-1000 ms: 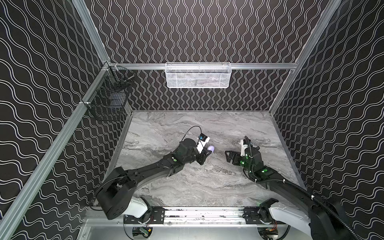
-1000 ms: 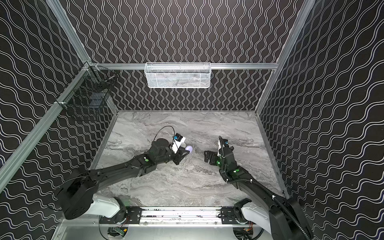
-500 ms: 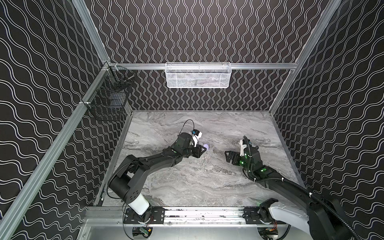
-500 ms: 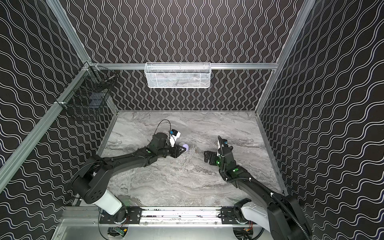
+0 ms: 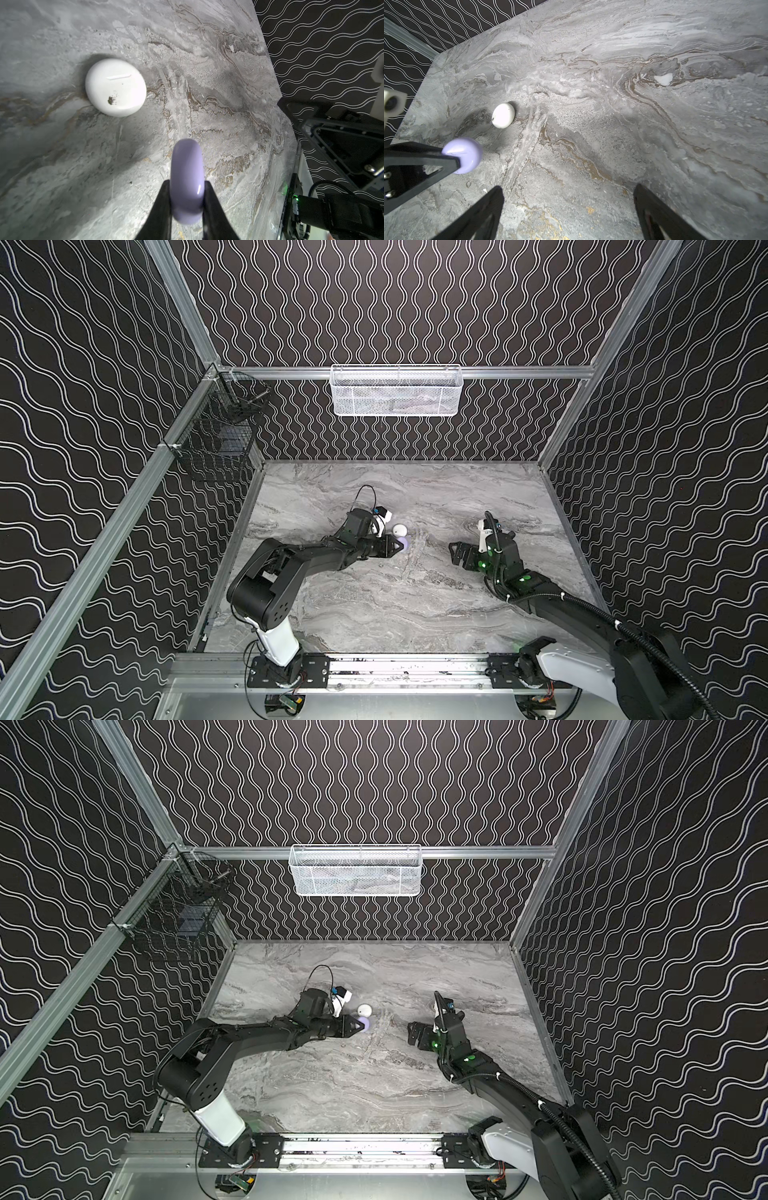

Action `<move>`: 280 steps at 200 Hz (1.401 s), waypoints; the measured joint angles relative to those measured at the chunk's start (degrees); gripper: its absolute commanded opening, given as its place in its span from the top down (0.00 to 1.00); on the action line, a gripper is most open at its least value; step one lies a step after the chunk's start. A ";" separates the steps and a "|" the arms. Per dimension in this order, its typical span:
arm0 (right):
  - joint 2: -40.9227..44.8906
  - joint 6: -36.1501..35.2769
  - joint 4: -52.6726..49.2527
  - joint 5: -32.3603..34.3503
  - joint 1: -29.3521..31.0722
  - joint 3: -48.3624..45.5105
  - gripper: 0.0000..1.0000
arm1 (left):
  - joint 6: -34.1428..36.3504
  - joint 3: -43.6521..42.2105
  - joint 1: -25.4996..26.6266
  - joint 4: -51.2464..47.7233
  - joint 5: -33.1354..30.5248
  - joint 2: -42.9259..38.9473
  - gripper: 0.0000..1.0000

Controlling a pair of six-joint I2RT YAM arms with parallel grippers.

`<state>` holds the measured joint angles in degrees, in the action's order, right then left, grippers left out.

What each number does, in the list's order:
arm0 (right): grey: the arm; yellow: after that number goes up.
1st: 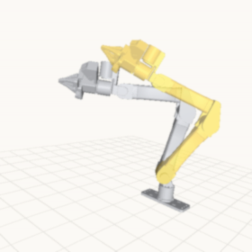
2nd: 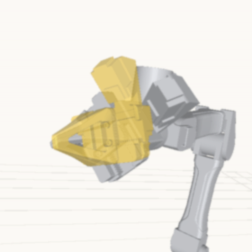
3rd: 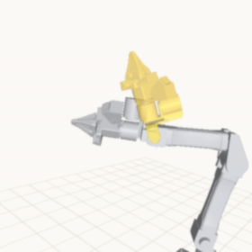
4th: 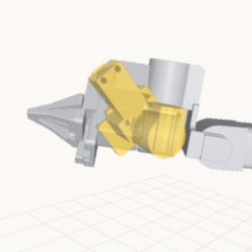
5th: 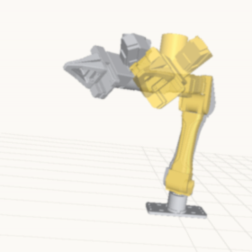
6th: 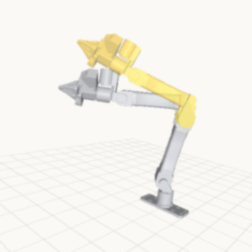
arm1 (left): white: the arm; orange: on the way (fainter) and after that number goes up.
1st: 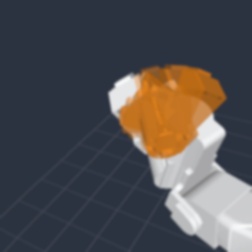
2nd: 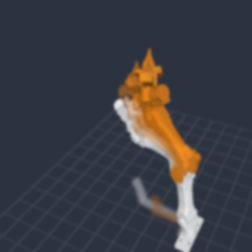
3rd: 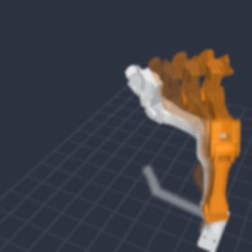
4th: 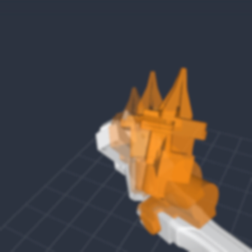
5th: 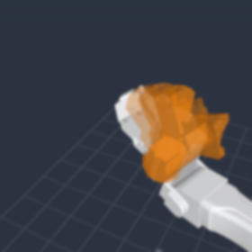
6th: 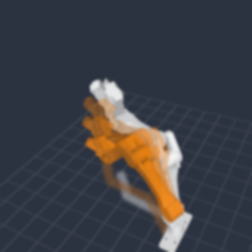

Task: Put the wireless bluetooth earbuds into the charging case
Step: 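Lower the closed lavender case onto the table and open the left gripper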

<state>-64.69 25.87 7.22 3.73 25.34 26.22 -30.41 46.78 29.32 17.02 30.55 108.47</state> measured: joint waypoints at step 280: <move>-0.70 -0.96 0.15 -1.09 0.00 0.42 0.01 | -0.70 2.34 -1.29 -1.84 4.63 7.63 0.66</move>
<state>-65.39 24.91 7.38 2.63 25.34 26.63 -31.11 49.12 28.03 15.18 35.18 116.09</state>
